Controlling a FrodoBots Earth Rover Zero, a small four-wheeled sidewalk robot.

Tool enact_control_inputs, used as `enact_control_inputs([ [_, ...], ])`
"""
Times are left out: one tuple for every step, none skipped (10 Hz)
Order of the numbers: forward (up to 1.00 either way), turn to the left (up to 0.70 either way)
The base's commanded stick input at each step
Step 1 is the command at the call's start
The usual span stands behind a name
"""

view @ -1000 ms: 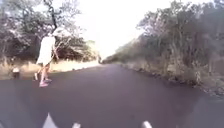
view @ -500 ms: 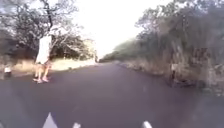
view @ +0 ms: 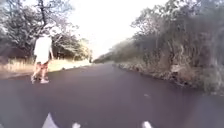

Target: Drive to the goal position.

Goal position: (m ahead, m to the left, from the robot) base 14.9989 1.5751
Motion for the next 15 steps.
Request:
enact_control_inputs([
  [0.85, -0.06],
  [0.85, -0.06],
  [0.85, -0.18],
  [0.85, -0.31],
  [0.85, 0.0],
  [0.85, 0.0],
  [0.85, 0.0],
  [0.85, 0.0],
  [0.85, 0.0],
  [0.85, 0.0],
  [0.85, 0.0],
  [0.85, 0.0],
  [0.85, -0.06],
  [0.85, -0.18],
  [0.85, -0.31],
])
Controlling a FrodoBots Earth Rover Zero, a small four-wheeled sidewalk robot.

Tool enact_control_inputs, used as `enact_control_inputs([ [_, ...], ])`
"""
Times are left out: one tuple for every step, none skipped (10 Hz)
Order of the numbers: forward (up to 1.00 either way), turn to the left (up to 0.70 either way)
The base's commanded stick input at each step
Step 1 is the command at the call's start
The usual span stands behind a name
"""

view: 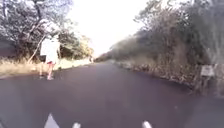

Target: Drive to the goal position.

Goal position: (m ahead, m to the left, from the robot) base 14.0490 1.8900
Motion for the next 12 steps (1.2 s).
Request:
enact_control_inputs([
  [0.85, 0.0],
  [0.85, 0.0],
  [0.85, 0.0],
  [0.85, 0.0],
  [0.85, 0.0],
  [0.85, 0.0],
  [0.85, 0.0],
  [0.85, 0.0],
  [0.85, 0.0],
  [0.85, 0.0],
  [0.85, 0.0],
  [0.85, 0.0],
])
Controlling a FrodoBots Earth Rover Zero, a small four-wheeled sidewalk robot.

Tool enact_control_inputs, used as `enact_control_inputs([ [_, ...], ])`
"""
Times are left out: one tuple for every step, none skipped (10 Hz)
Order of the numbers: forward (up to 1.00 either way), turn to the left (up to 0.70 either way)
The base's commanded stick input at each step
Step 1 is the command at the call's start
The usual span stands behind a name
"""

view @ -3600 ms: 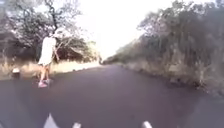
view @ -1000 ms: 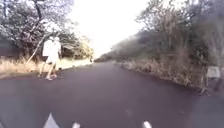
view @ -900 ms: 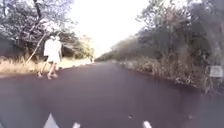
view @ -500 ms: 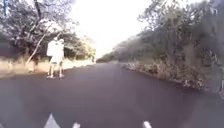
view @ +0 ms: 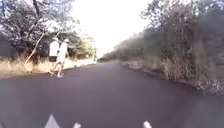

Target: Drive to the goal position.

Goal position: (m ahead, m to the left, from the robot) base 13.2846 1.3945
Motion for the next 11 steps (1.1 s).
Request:
enact_control_inputs([
  [0.85, 0.0],
  [0.85, 0.0],
  [0.85, 0.0],
  [0.85, 0.0],
  [0.85, 0.0],
  [0.85, 0.0],
  [0.85, 0.0],
  [0.85, 0.0],
  [0.85, 0.0],
  [0.85, 0.0],
  [0.85, -0.07],
])
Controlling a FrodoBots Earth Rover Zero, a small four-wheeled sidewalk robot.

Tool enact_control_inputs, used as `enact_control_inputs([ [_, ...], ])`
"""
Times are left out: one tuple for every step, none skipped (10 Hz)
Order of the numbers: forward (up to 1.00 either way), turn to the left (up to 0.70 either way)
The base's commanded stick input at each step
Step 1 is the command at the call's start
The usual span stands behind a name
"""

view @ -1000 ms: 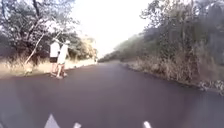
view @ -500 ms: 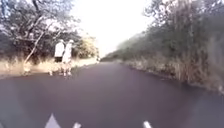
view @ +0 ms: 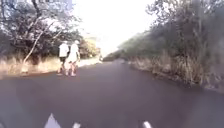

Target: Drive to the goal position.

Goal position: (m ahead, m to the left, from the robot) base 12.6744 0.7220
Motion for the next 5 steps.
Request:
enact_control_inputs([
  [0.85, -0.18],
  [0.85, -0.3],
  [0.85, -0.34],
  [0.85, -0.34],
  [0.85, -0.34],
])
